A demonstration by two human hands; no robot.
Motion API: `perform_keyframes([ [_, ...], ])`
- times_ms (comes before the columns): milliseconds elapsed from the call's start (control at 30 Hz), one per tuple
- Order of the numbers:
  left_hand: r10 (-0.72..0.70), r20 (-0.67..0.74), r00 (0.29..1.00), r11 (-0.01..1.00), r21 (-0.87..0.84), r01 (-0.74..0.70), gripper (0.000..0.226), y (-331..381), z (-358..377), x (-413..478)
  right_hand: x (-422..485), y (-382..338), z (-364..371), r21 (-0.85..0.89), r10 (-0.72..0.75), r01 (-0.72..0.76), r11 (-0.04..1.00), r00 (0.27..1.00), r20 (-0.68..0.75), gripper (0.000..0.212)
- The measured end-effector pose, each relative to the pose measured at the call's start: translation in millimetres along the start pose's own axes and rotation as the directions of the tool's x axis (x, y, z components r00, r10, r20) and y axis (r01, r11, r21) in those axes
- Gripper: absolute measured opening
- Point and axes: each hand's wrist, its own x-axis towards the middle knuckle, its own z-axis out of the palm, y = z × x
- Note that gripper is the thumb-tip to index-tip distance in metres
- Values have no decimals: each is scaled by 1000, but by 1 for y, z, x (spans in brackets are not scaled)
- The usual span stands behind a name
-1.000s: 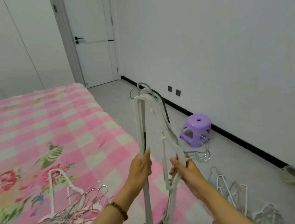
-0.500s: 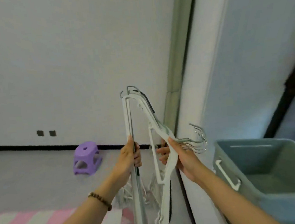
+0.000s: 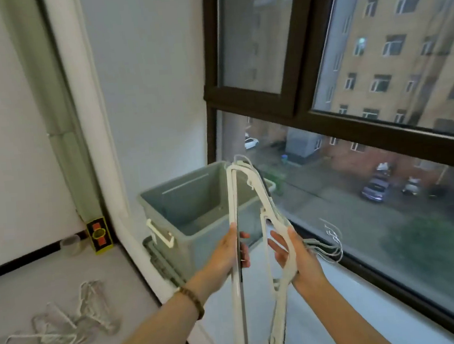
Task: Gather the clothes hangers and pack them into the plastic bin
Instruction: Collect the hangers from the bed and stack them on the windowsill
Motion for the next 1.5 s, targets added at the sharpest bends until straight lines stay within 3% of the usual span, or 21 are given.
perform_keyframes([
  [100, -179, 100, 979, 984, 24, 177, 41, -54, 37, 28, 20, 9, -64, 4, 8, -8, 1000, 989, -147, 33],
  [200, -352, 209, 912, 934, 146, 327, 39, -113, 47, 48, 43, 30, -111, 52, 34, -22, 998, 971, -238, 26],
  [233, -405, 214, 889, 909, 198, 366, 38, -131, 46, 54, 51, 38, -122, 66, 40, -24, 998, 966, -256, 32],
  [333, -439, 147, 887, 883, 253, 395, 31, -173, 42, 82, 85, 65, -149, 134, 88, -51, 990, 954, -286, 94],
  [467, -301, -8, 953, 899, 330, 287, 19, -208, 34, 134, 138, 115, -177, 184, 222, -173, 968, 930, -293, 54],
  [633, -151, -96, 984, 885, 430, 178, 29, -251, 14, 184, 175, 157, -195, 216, 380, -327, 920, 881, -283, 49],
  [800, -141, -148, 979, 851, 488, 196, 27, -289, -8, 219, 206, 191, -208, 257, 426, -366, 895, 872, -241, 41],
  [900, -167, -149, 975, 853, 475, 218, 29, -302, -12, 230, 218, 207, -214, 257, 440, -376, 890, 855, -274, 19],
  [1067, -195, -190, 962, 879, 402, 257, 38, -315, -14, 242, 218, 228, -233, 17, 434, -450, 893, 850, -299, 13],
  [1200, -230, -237, 944, 886, 350, 304, 42, -318, -11, 238, 214, 232, -243, -214, 378, -444, 870, 879, -291, 20],
  [1367, -250, -241, 938, 908, 277, 313, 44, -299, -3, 231, 210, 218, -244, -404, 395, -487, 774, 871, -292, 12],
  [1500, -217, -228, 949, 904, 320, 283, 52, -283, -6, 212, 205, 209, -239, -550, 359, -485, 680, 874, -327, 19],
])
